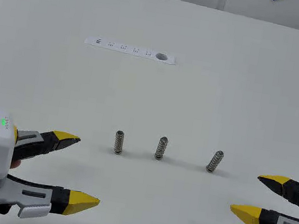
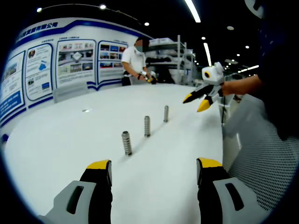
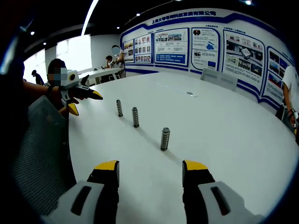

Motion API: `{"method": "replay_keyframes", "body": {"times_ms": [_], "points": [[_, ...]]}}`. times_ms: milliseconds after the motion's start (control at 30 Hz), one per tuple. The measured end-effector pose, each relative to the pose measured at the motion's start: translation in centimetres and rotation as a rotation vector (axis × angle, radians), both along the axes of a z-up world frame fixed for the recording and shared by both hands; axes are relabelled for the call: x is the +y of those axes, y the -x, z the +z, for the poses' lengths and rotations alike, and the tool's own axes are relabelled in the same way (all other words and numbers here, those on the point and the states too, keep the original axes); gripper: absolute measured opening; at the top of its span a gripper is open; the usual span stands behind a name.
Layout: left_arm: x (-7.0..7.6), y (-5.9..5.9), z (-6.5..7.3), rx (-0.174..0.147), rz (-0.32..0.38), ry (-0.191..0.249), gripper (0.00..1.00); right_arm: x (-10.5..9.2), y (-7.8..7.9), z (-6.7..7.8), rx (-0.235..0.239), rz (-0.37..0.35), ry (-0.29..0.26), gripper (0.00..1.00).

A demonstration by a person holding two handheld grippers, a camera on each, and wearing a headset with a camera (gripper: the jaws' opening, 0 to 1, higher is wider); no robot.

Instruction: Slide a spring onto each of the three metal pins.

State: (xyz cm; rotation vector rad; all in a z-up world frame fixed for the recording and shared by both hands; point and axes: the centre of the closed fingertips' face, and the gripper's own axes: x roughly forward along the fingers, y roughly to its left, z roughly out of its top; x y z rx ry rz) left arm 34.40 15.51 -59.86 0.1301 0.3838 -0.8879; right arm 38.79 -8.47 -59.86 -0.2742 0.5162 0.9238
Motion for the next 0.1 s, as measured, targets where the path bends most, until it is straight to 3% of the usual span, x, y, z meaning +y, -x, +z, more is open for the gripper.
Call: {"method": "replay_keyframes", "body": {"times_ms": [100], "points": [[-0.07, -0.05, -0.02, 0.001, -0.003, -0.001, 0.75, -0.12, 0.09, -0.19, 0.0, 0.0, 0.005, 0.59]]}}
